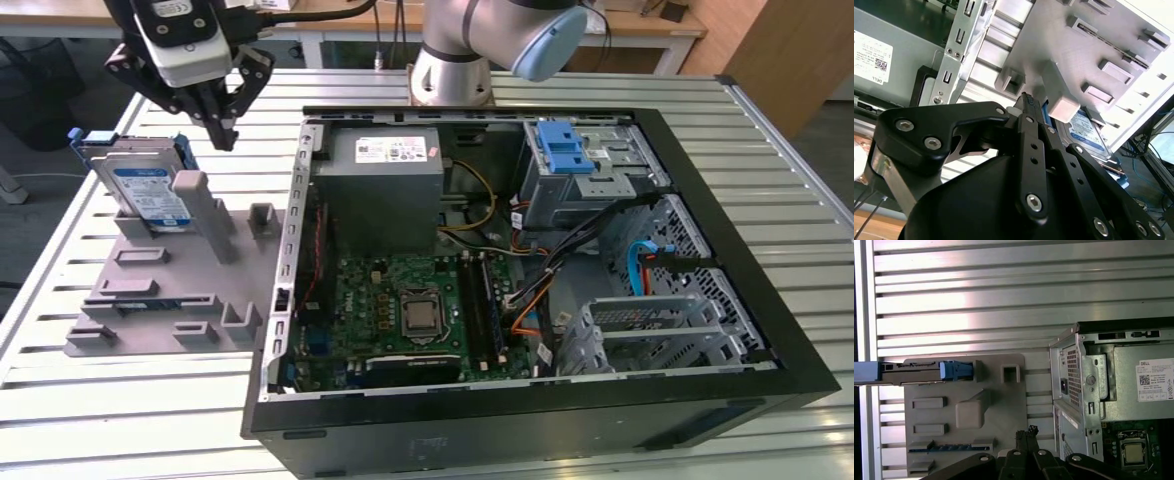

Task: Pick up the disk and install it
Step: 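Reach for the disk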

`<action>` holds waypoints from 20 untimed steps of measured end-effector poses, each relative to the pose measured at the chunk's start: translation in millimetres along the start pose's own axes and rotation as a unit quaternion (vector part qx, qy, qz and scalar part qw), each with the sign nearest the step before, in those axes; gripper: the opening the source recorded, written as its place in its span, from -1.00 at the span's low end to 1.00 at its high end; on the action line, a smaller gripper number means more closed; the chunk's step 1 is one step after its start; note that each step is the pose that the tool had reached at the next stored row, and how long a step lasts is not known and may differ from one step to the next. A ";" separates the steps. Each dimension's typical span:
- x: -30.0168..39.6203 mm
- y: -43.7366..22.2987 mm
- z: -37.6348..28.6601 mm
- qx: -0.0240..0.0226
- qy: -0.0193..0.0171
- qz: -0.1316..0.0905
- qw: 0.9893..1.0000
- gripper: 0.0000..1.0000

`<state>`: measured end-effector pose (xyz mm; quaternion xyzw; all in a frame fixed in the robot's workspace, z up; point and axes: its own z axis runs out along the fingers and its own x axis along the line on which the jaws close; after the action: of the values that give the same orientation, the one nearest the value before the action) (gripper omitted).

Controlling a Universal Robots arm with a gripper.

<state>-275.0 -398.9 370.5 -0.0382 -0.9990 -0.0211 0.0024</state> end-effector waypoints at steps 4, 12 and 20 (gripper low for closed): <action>1.5 -0.1 0.3 0.000 0.000 0.000 1.000 -0.79; 2.5 -0.2 0.5 0.000 0.000 0.000 1.000 -0.79; 16.3 5.2 0.9 0.000 0.000 0.000 1.000 -0.79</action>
<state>-290.9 -392.4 369.9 -0.0382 -0.9990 -0.0211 0.0025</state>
